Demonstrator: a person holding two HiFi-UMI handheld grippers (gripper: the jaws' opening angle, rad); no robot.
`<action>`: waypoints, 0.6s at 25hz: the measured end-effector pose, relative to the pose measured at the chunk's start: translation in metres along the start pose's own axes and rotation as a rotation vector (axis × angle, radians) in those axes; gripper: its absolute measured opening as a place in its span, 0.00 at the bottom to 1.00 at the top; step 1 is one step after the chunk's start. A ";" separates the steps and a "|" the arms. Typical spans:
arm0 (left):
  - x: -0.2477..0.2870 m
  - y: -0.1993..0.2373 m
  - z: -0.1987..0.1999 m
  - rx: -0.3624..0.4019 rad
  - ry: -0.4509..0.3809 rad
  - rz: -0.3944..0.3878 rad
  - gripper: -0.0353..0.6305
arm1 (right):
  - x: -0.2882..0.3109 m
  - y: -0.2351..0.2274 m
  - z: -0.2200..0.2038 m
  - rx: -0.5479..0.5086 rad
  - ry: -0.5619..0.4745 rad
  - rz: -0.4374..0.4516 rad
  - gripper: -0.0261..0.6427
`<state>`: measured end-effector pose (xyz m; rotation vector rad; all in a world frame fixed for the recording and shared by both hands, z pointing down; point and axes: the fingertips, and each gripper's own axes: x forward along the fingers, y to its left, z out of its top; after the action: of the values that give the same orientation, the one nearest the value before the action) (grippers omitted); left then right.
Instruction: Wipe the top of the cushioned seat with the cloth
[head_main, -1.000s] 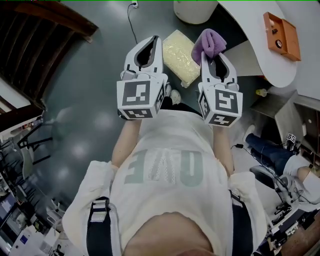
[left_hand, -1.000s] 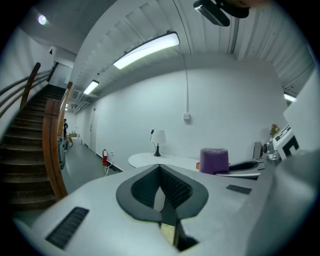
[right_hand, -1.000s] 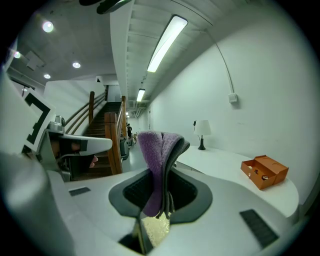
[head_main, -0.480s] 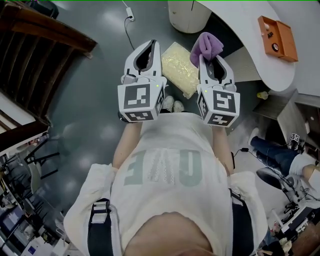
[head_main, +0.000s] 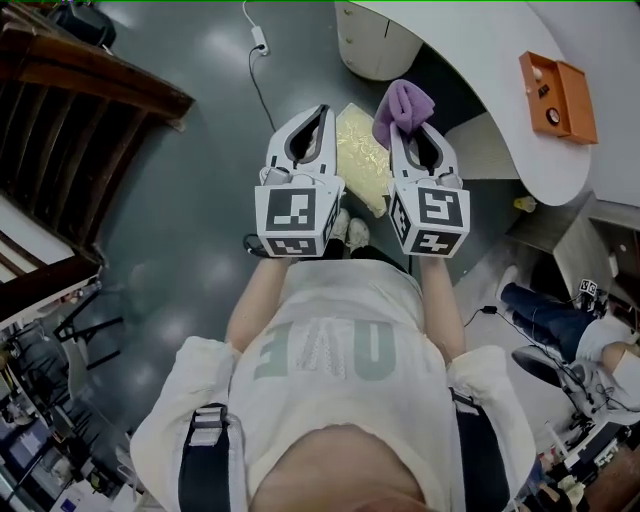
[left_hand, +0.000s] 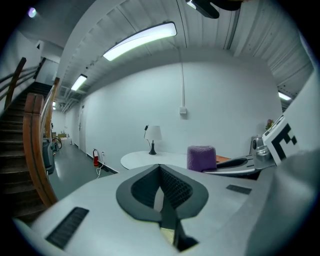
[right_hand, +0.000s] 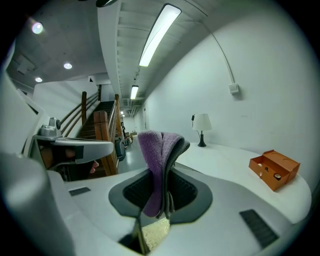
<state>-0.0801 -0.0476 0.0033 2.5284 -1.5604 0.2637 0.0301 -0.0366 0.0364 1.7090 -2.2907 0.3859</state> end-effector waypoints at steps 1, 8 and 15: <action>0.004 0.004 -0.003 -0.005 0.005 0.000 0.06 | 0.008 0.001 -0.002 0.005 0.011 0.003 0.17; 0.046 0.015 -0.055 -0.014 0.048 0.015 0.06 | 0.055 -0.016 -0.058 0.077 0.088 0.030 0.17; 0.074 0.002 -0.131 -0.044 0.064 0.045 0.06 | 0.068 -0.036 -0.161 0.129 0.179 0.052 0.17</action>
<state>-0.0580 -0.0828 0.1481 2.4296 -1.5826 0.3092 0.0533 -0.0491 0.2130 1.6021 -2.2265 0.6818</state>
